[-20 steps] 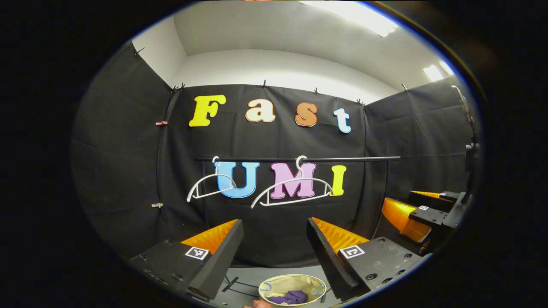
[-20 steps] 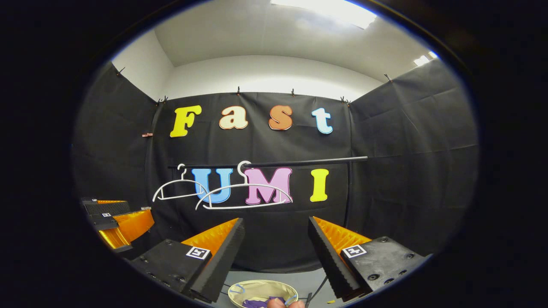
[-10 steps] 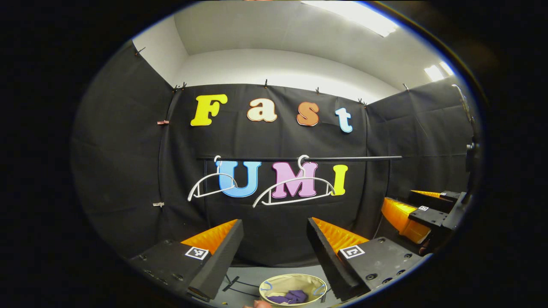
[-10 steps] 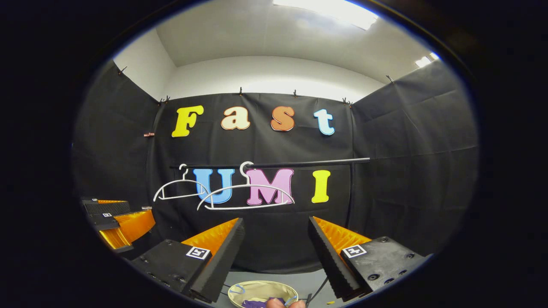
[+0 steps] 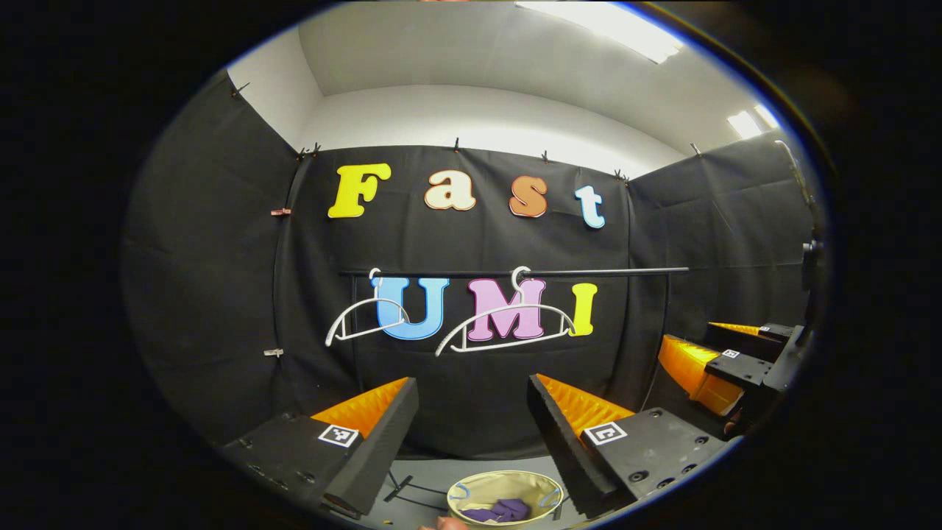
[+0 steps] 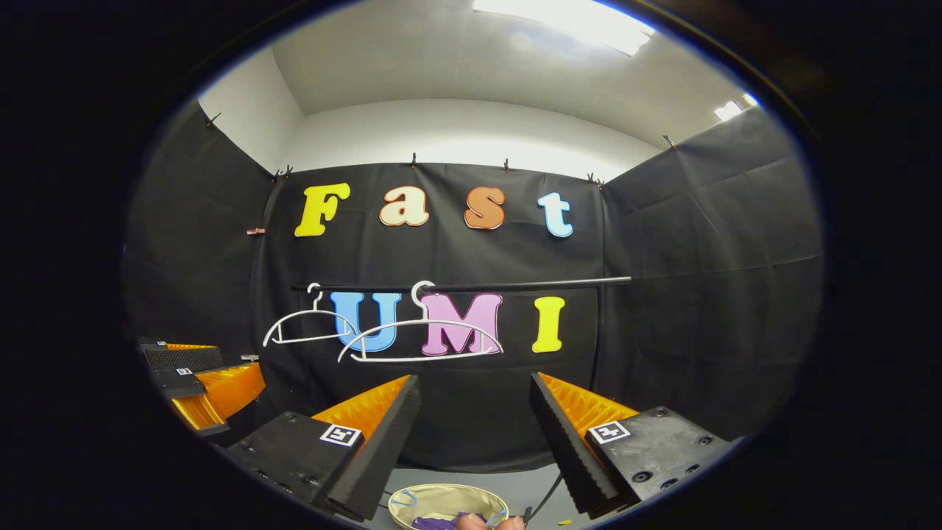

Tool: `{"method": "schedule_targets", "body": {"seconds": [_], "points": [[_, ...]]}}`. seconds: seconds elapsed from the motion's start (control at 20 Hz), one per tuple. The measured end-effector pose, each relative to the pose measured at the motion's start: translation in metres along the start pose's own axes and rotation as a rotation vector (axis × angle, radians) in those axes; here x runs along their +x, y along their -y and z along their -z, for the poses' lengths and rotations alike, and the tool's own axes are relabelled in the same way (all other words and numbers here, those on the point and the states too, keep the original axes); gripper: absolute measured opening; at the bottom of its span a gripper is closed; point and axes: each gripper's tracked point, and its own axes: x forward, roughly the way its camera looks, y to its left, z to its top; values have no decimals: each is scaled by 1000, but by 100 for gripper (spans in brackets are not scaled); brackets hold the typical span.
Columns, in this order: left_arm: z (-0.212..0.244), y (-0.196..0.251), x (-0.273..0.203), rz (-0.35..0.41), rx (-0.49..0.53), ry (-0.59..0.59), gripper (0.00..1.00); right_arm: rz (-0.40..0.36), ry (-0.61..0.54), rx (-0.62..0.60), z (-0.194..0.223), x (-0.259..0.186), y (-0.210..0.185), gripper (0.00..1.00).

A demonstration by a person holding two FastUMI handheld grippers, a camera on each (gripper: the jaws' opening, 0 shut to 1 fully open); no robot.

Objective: Grasp the clothes on the hanger with both hands and then place them into the laundry hamper below.

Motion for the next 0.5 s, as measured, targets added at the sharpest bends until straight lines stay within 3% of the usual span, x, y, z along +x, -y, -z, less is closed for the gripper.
{"method": "schedule_targets", "body": {"seconds": [0.5], "points": [[-2, -2, -6, 3, -2, 11, 95, -11, 7, -8, -1, -3, -6, 93]]}}
